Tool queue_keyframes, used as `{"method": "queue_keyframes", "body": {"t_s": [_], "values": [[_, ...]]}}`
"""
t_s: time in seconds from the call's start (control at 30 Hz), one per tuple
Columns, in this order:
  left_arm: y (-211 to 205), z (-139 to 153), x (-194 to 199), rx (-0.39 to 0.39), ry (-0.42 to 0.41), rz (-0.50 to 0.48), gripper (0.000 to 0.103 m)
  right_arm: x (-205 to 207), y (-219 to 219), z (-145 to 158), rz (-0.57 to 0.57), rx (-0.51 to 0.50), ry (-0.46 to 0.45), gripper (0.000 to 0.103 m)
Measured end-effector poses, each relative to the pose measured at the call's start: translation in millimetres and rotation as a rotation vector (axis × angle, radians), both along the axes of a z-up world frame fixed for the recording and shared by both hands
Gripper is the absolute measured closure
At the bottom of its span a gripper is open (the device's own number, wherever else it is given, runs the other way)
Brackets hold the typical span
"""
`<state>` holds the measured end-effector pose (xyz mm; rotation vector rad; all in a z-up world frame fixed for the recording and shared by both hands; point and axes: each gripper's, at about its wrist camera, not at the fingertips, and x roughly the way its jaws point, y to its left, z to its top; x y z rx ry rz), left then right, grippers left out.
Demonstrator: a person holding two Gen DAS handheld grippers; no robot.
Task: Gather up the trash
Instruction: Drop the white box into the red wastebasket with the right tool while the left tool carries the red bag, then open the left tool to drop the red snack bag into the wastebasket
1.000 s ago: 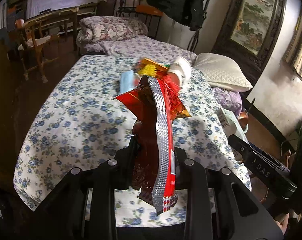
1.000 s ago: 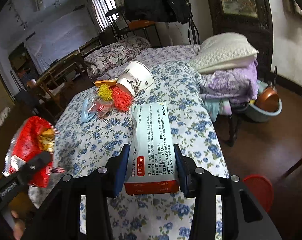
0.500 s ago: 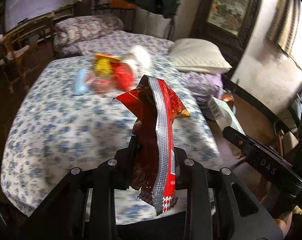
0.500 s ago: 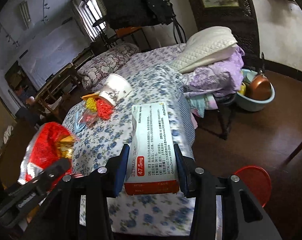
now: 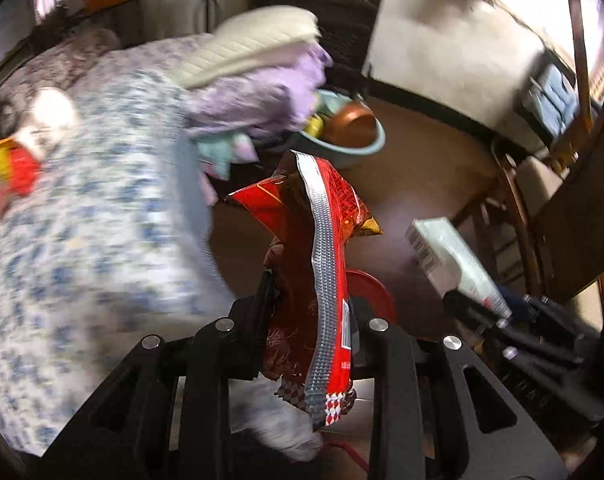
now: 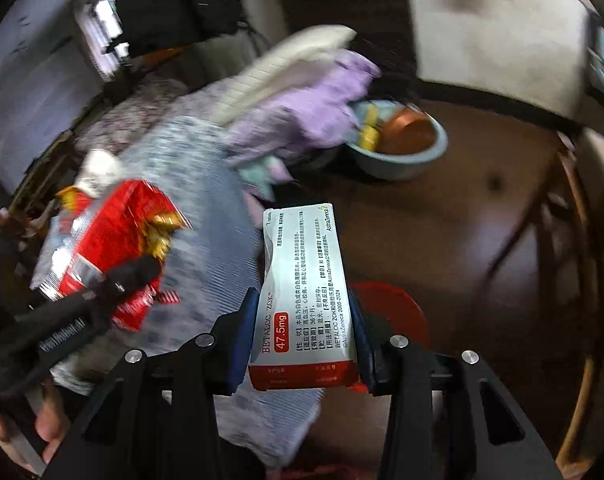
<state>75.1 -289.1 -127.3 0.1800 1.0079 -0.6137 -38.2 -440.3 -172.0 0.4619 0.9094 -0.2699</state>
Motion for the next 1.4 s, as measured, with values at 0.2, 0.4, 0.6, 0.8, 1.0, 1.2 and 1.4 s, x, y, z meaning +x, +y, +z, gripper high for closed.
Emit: {"method": "queue_keyframes", "body": {"t_s": [0.2,0.4,0.6,0.8,1.0,1.2,1.4], "values": [[-52,-56,10,0.047,0.093,-0.013,0.074,-4,-34,-63,-0.067,0.084,0.094,0.060],[-61,-110,17,0.066,0.181,0.003,0.074,10,-43,-132,-0.075,0.144,0.197,0.060],[-68,-134,23,0.103,0.208,-0.012,0.074,28,-50,-192,-0.097,0.177,0.290,0.060],[-78,-154,25,0.132,0.230,-0.030,0.073,43,-54,-225,-0.124,0.127,0.339,0.029],[-89,-179,27,0.178,0.271,-0.048,0.073,29,-58,-239,-0.098,0.166,0.420,0.029],[-102,-187,18,0.194,0.273,-0.119,0.073,-5,-69,-230,-0.136,0.190,0.412,0.029],[-110,-203,12,0.191,0.350,-0.179,0.072,-16,-71,-220,-0.139,0.185,0.412,0.029]]}}
